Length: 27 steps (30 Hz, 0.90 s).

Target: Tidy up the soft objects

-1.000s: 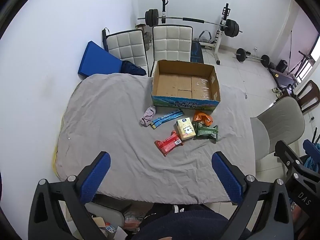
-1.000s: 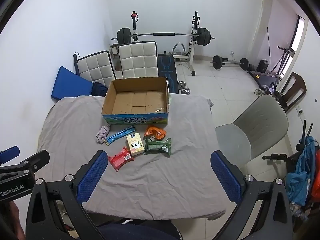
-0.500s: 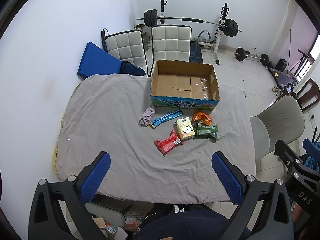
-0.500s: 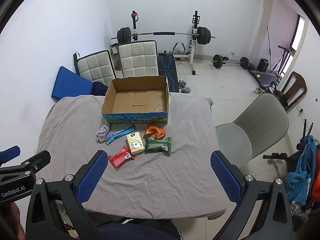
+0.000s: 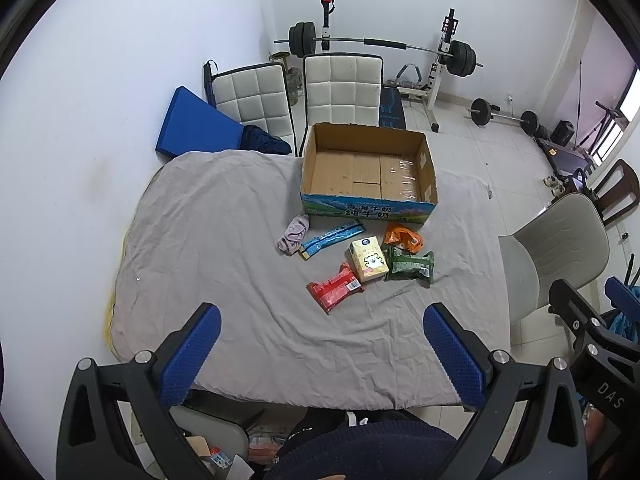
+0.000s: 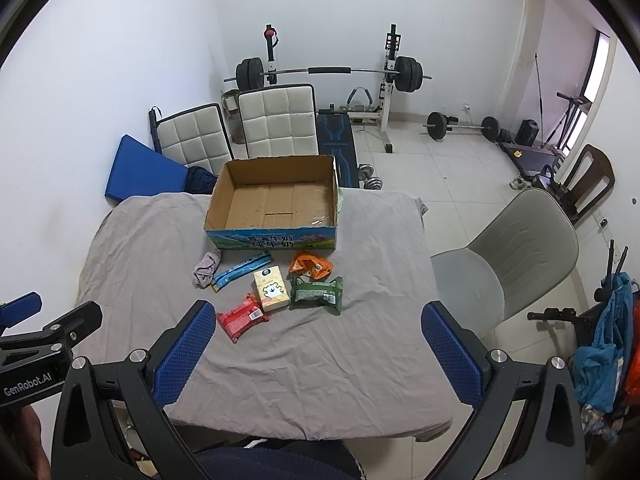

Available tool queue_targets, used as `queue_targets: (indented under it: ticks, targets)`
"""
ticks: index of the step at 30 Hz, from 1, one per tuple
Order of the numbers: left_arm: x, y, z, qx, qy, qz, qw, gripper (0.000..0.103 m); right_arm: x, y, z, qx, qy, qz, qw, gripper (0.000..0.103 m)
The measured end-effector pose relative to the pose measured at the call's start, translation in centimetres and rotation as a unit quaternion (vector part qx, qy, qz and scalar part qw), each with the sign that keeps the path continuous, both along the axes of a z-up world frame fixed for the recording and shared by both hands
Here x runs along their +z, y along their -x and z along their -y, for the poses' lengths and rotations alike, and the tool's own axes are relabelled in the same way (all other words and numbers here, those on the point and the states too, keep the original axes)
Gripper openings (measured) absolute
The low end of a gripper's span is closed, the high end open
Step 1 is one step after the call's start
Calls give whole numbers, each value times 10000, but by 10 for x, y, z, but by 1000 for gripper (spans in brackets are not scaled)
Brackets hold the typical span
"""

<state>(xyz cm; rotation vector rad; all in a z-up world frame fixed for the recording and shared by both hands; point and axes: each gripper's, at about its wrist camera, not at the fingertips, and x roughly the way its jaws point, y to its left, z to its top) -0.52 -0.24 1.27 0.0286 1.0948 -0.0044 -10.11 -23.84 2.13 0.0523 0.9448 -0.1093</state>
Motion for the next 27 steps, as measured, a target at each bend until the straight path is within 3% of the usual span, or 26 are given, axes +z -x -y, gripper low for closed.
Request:
queue_targets:
  ticks: [27]
  targets:
    - [-3, 7, 0, 4, 19, 117, 9999, 103, 6, 5, -4, -10, 3, 68, 10000, 103]
